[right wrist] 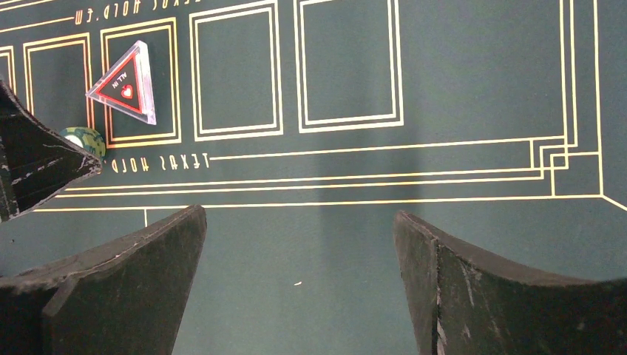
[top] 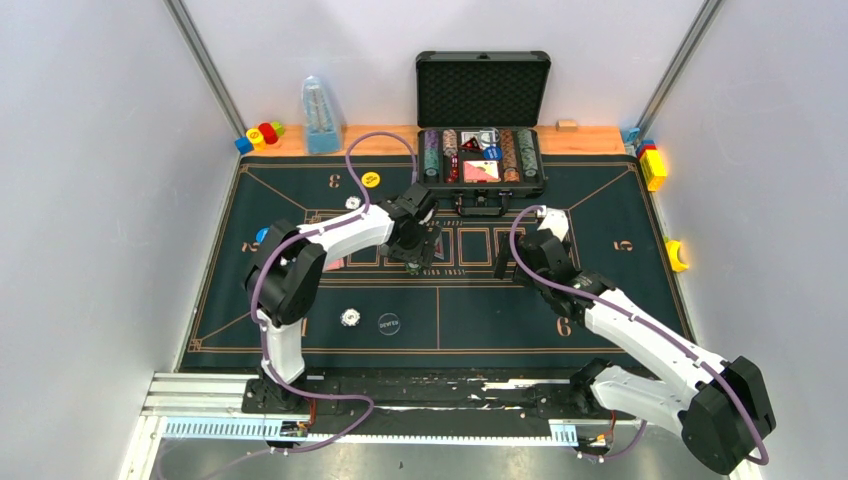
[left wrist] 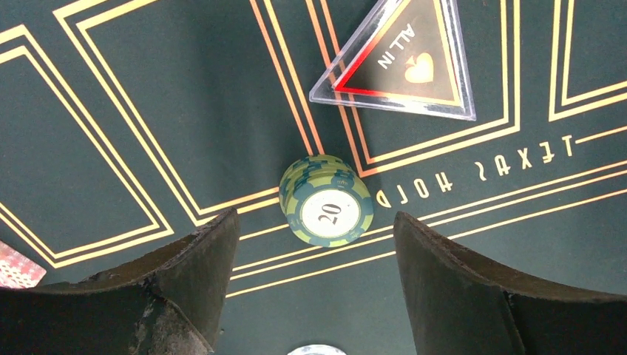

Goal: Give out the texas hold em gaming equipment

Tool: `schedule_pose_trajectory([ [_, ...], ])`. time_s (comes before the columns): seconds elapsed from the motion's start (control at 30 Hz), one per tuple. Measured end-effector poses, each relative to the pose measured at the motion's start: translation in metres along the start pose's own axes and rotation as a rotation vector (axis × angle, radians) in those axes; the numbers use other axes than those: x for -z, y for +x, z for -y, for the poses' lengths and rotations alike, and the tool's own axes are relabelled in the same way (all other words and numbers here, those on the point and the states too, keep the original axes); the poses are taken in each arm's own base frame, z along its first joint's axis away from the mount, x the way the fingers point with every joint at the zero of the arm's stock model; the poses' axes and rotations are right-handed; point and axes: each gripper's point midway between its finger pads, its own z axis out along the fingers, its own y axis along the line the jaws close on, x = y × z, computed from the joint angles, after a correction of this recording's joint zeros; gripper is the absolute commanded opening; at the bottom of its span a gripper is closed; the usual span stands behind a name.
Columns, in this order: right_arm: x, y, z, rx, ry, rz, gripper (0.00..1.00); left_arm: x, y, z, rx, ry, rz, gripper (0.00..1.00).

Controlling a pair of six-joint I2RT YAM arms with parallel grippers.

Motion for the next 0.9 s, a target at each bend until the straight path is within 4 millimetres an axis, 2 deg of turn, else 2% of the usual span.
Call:
schedule_pose_trajectory([
  [0.2,0.0000,0.0002,0.0001,0.000,0.000,0.000,1.00,-0.0075,-0.0031,0.0015,-0.001,-0.006,-0.010,0.76],
  [0.6,-0.0002,0.0006,0.0004,0.001,0.001,-0.001,1.00,-0.0097,-0.0033,-0.0012,0.003,-0.026,-0.015,0.70],
  [0.9,-0.0002,0.0006,0.0004,0.001,0.001,-0.001,1.00,-0.0114,0.0002,-0.0017,0.013,-0.031,-0.030,0.60],
])
